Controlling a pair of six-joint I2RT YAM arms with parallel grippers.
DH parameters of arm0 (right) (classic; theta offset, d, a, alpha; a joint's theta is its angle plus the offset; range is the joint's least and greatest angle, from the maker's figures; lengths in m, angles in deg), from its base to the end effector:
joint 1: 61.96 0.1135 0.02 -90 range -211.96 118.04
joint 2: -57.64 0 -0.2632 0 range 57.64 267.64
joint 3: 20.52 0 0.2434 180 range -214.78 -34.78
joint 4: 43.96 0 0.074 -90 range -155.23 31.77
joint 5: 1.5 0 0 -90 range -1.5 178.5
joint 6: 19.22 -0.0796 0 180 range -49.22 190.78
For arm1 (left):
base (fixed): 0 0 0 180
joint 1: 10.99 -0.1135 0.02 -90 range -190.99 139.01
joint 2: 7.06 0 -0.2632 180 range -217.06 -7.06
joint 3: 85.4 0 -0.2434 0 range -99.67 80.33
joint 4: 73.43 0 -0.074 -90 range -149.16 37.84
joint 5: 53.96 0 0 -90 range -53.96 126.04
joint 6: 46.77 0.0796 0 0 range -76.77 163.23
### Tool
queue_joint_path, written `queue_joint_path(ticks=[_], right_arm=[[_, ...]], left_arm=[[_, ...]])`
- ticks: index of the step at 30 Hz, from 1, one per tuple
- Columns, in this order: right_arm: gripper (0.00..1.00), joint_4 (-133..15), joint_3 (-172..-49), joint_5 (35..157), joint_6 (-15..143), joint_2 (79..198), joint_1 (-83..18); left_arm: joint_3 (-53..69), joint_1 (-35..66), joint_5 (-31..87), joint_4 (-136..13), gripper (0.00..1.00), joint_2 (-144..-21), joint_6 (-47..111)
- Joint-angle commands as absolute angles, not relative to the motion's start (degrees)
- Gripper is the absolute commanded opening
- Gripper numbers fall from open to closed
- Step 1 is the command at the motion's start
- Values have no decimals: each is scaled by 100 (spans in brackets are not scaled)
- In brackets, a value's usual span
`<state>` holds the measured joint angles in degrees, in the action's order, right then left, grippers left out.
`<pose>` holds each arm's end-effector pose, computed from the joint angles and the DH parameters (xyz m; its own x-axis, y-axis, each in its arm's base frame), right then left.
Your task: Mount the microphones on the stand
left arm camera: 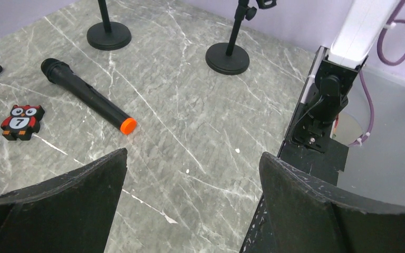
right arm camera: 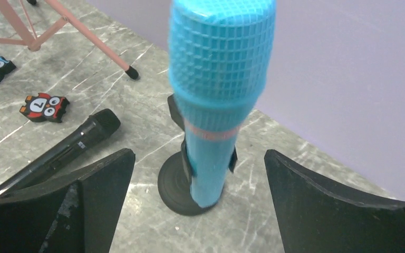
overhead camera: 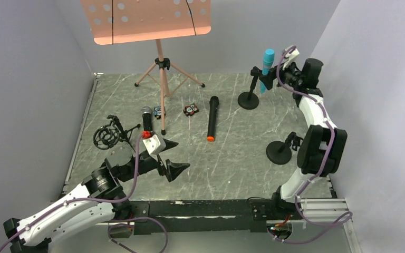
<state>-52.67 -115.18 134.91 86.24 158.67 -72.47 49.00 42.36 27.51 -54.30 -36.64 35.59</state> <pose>0.4399 -0.0230 0.3113 -0.0968 -0.1690 -0.9809 -0.6097 0.7890 -0.0758 0.0965 -0.1495 0.3023 -0.1493 -0.0195 -0.9886 0.8697 0.4731 -0.1407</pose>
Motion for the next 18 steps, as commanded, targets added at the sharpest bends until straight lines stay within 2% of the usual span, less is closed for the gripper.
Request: queue_joint_path(ticks=[1, 6, 12, 18], right_arm=[[100, -5248, -11077, 13641, 8724, 14849, -7474], [100, -5943, -10175, 13699, 8970, 13642, -7559], [100, -7208, -9738, 13993, 8696, 12323, -7559], [100, -7048, -8685, 15681, 7841, 11595, -7554]], left_arm=[[4310, 4245, 3065, -5102, 99, -3899, 3332], [3813, 4150, 3581, -4675, 99, -4372, 2961], [3230, 3562, 3257, -4161, 99, -4941, 2585], [2796, 3371, 3547, -3688, 99, -5120, 2620]])
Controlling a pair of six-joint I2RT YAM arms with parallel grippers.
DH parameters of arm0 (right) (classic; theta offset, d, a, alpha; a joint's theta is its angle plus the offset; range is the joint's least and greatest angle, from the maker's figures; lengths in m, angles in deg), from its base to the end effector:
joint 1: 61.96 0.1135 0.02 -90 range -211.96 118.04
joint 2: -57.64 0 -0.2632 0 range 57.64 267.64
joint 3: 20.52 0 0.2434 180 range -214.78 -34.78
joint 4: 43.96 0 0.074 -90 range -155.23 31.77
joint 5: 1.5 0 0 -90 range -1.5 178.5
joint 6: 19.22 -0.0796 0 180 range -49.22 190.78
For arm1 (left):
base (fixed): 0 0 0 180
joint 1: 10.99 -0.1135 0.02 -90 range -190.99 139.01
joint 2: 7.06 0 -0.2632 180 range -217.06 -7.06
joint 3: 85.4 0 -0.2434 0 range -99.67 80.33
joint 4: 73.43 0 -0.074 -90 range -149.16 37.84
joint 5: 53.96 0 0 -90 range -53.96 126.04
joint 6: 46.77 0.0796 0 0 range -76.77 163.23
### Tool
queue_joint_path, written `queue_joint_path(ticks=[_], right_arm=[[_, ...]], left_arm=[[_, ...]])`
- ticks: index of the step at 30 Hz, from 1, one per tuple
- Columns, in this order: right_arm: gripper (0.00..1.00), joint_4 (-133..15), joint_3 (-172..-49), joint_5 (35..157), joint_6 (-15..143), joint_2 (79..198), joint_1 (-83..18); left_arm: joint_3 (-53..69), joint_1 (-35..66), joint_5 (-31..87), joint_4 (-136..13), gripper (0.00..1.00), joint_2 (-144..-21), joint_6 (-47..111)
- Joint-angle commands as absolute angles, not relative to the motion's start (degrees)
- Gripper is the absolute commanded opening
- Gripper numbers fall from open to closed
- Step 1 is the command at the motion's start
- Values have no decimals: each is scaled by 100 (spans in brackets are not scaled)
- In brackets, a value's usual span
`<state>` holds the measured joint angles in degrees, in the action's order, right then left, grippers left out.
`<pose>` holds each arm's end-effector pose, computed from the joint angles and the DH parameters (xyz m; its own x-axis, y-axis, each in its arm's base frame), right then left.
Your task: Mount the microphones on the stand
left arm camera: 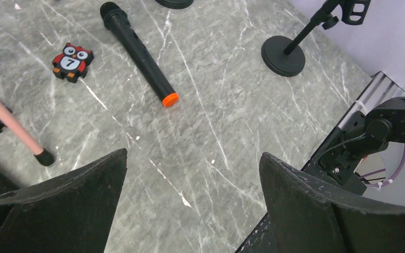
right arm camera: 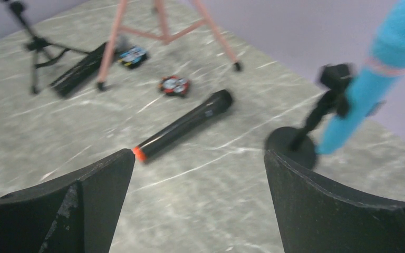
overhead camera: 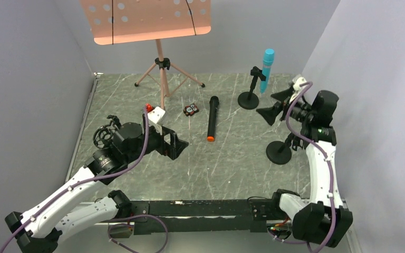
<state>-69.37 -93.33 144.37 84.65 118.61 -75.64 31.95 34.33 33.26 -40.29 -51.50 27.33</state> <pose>0.2545 0.0059 0.3657 -0.0657 -0.1224 -0.9903 -0.6849 0.7273 -0.0445 0.1461 -0.1532 0.3343 -0.3778 -0.0071 -0.9259 0.6651 0.6936 -0.2767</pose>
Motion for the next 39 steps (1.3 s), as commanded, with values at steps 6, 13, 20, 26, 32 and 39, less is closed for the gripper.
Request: queue_joint_path(ticks=[6, 13, 20, 26, 32, 39], right_arm=[[100, -6902, -8135, 15921, 7941, 11171, -7566], [100, -7033, -8155, 15714, 8029, 11060, -7593], [100, -6937, -8131, 15722, 7881, 10996, -7664], [100, -6993, -8162, 15712, 7923, 10962, -7660], [100, -6885, -8081, 15774, 7841, 10945, -7664], [100, -6704, -7998, 15815, 7716, 10908, -7663]], left_arm=[[2820, 3357, 3356, -3514, 99, -5315, 2634], [2718, 3359, 3165, -4175, 99, -6303, 2213], [2156, 3187, 3789, -3484, 99, -6784, 2608], [2663, 2269, 4262, -2877, 99, -6482, 2332], [3067, 1691, 4972, -2972, 95, -6982, 1704], [2383, 1416, 5471, -2758, 91, -8361, 1642]])
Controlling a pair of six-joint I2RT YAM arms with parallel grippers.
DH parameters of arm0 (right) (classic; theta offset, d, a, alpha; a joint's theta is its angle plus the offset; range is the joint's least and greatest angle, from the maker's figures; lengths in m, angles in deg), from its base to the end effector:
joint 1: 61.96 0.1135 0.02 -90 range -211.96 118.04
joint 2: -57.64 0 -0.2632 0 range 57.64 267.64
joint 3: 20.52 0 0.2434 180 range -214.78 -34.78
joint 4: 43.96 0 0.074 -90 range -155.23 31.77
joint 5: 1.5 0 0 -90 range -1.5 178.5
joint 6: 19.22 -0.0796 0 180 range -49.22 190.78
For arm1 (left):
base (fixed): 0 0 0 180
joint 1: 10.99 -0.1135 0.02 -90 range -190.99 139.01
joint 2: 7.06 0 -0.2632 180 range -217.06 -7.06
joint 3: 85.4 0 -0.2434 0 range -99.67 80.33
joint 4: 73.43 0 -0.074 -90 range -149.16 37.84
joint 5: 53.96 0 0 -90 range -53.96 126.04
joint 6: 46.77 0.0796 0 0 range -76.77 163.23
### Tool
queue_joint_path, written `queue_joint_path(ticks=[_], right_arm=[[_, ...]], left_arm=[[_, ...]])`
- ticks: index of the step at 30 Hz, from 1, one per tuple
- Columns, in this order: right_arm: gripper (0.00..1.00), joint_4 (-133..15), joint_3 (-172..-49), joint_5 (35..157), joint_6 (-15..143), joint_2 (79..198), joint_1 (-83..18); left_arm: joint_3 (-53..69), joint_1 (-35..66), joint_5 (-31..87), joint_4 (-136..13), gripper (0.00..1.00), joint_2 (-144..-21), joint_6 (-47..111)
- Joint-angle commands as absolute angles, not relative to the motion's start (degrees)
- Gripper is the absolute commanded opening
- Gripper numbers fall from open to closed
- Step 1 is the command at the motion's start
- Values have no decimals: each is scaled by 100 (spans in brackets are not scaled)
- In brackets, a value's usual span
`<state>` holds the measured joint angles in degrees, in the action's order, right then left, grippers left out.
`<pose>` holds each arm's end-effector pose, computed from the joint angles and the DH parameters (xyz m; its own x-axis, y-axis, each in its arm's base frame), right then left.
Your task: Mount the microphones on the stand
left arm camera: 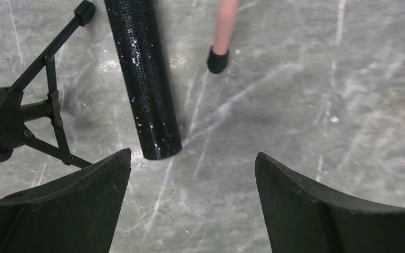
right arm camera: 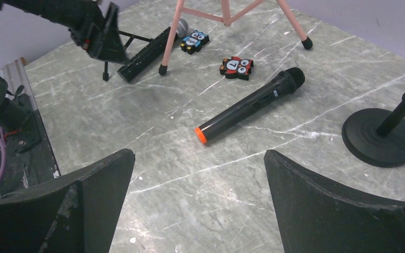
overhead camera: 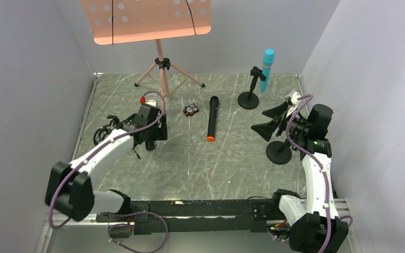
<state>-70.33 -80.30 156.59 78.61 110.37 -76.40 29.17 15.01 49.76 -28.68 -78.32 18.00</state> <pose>0.2121 0.0216 0.3185 -0.2146 0.0028 -0.9767 -0.7914 0.5855 0.1755 0.2543 -0.1030 0.2211 -0.7519 -0.0940 -0.6525 -0.0332 0.9939 -0.1049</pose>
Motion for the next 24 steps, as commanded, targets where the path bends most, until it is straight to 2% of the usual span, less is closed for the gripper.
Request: queue_joint_path(ticks=[1, 8, 16, 18, 24], right_arm=[[100, -6691, -7990, 15817, 7711, 10906, -7664], [100, -6693, -7981, 15821, 7731, 10922, -7660], [100, -6640, -7943, 15870, 7694, 10979, -7663], [100, -6630, -7939, 15855, 7693, 10980, -7662], [100, -6564, -7901, 15896, 7655, 11032, -7664]], left_arm=[[2279, 1408, 5530, -2738, 91, -8535, 1657], [1903, 1283, 5585, -2721, 90, -9592, 1704], [1819, 937, 5415, -2867, 88, -10173, 1804], [1831, 894, 5303, -2936, 83, -10258, 1834], [1771, 812, 5200, -2891, 80, -10562, 1815]])
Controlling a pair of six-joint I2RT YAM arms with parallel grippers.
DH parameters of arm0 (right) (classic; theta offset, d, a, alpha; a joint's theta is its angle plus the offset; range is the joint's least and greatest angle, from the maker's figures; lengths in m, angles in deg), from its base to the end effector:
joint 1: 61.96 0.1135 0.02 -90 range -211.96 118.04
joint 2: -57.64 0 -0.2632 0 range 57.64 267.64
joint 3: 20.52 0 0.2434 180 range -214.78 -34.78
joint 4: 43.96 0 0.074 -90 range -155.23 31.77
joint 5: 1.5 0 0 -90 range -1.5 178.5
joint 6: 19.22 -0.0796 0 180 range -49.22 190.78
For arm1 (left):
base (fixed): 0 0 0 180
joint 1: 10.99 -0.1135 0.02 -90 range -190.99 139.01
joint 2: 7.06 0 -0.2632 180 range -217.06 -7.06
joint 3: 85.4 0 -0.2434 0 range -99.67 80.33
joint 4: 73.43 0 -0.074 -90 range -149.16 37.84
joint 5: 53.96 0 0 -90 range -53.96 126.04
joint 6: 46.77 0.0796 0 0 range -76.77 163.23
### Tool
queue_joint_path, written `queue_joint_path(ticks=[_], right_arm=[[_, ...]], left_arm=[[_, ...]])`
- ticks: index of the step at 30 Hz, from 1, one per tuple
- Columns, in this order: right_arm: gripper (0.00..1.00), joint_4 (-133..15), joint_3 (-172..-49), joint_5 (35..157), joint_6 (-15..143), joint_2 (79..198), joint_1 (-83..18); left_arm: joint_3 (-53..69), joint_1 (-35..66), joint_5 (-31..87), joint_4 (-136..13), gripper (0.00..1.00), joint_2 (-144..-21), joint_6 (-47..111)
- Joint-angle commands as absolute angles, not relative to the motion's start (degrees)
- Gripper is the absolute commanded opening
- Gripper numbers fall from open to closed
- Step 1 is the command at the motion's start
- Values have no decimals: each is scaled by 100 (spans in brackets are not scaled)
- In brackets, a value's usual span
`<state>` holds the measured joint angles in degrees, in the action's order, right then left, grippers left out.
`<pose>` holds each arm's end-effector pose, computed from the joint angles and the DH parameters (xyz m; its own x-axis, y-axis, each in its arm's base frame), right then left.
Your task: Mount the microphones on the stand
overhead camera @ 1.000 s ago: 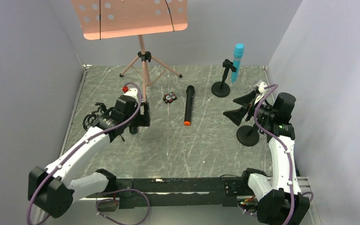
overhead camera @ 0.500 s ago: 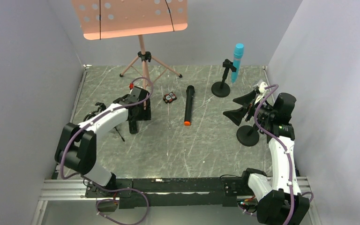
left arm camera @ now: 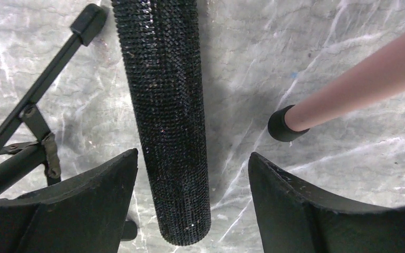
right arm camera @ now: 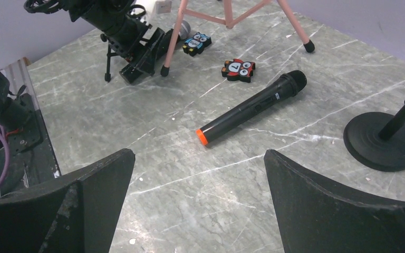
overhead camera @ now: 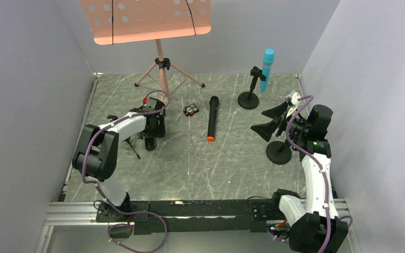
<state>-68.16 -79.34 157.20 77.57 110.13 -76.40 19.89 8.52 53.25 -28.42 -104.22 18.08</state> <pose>0.2118 0.0220 0.3175 -0.2043 0.0082 -0.9789 -0.7979 0.5779 0.1714 0.3239 -0.0898 0.1431 -0.8782 -0.1195 -0.4631 -0.1780 0.9804 0.0845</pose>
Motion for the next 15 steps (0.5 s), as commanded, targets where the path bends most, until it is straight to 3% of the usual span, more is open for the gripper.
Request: queue_joint_path(ticks=[1, 8, 15], right_arm=[[100, -6559, -7900, 15904, 7651, 11040, -7663], [100, -6514, -7873, 15921, 7632, 11050, -7664], [100, -6510, -7873, 15926, 7633, 11040, -7663]], left_arm=[[1788, 802, 5208, -2897, 80, -10582, 1804], [1863, 735, 5315, -2883, 73, -10679, 1805], [1821, 652, 5169, -2938, 73, -10822, 1907]])
